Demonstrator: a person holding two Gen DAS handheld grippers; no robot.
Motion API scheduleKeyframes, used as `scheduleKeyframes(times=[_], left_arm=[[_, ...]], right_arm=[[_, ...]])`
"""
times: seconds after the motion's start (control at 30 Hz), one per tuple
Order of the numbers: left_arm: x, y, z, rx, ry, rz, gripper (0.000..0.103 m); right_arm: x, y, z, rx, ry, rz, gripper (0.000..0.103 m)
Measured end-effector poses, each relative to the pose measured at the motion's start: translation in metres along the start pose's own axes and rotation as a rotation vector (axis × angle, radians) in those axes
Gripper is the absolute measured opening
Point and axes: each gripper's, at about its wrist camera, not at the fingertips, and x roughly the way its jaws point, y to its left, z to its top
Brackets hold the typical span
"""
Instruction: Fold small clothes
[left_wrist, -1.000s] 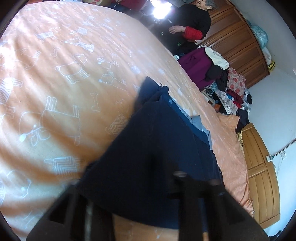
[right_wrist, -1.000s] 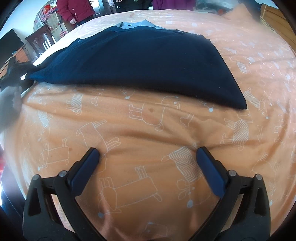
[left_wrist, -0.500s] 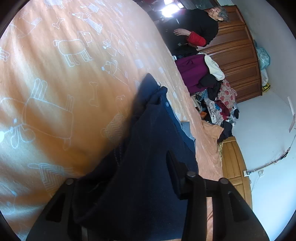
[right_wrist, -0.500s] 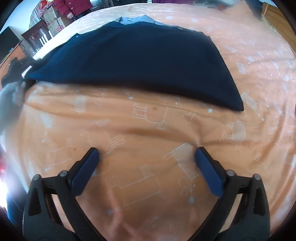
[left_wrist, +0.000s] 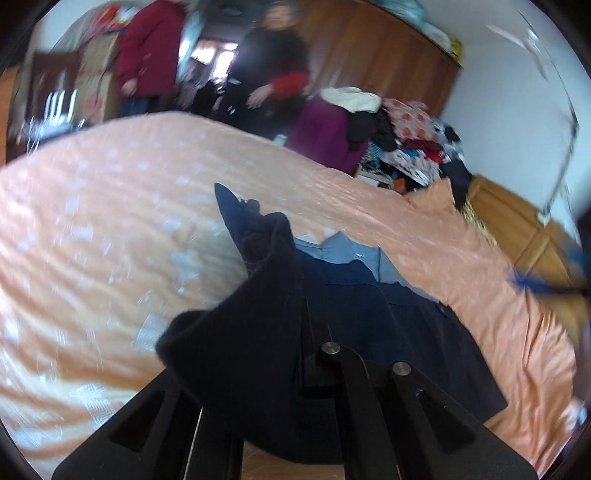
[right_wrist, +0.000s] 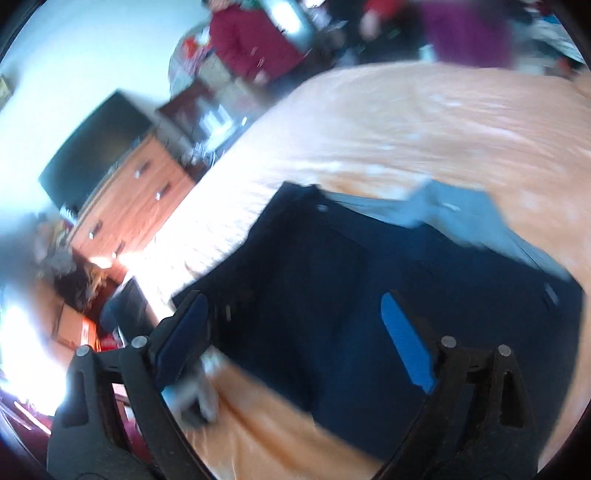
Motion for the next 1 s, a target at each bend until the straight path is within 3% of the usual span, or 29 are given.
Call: scheduleKeyframes(times=[0.17, 0.33, 0.4, 0.43, 0.47, 0.6, 0.73, 0.87, 1.0], left_arm=[[0.003, -0.023, 0.001, 0.099, 0.008, 0.025, 0.002], [0.011, -0.039, 0.002, 0.183, 0.020, 0.041, 0.002], [0.014, -0.049, 0.002, 0.217, 0.017, 0.037, 0.002], [0.015, -0.056, 0.003, 0.235, 0.012, 0.034, 0.002], [0.017, -0.063, 0.003, 0.258, 0.009, 0.030, 0.002], [0.017, -0.099, 0.007, 0.338, 0.011, -0.035, 0.003], [0.018, -0.168, 0.003, 0.453, 0.047, -0.217, 0.007], [0.046, -0.239, -0.020, 0.530, 0.164, -0.380, 0.010], [0.088, -0.294, -0.057, 0.592, 0.305, -0.444, 0.014]], right_arm=[[0.104, 0.013, 0.055, 0.049, 0.219, 0.084, 0.094], [0.154, 0.014, 0.045, 0.027, 0.361, -0.036, 0.093], [0.161, 0.003, 0.039, 0.037, 0.378, -0.084, 0.079], [0.160, -0.006, 0.035, 0.069, 0.378, -0.065, 0.044], [0.157, -0.013, 0.031, 0.106, 0.375, -0.026, 0.023], [0.078, -0.042, 0.005, 0.186, 0.141, 0.066, 0.011], [-0.015, -0.102, -0.041, 0.278, -0.037, 0.050, 0.007], [-0.067, -0.175, -0.098, 0.407, -0.120, 0.040, 0.007], [-0.067, -0.251, -0.143, 0.581, -0.138, 0.083, 0.007]])
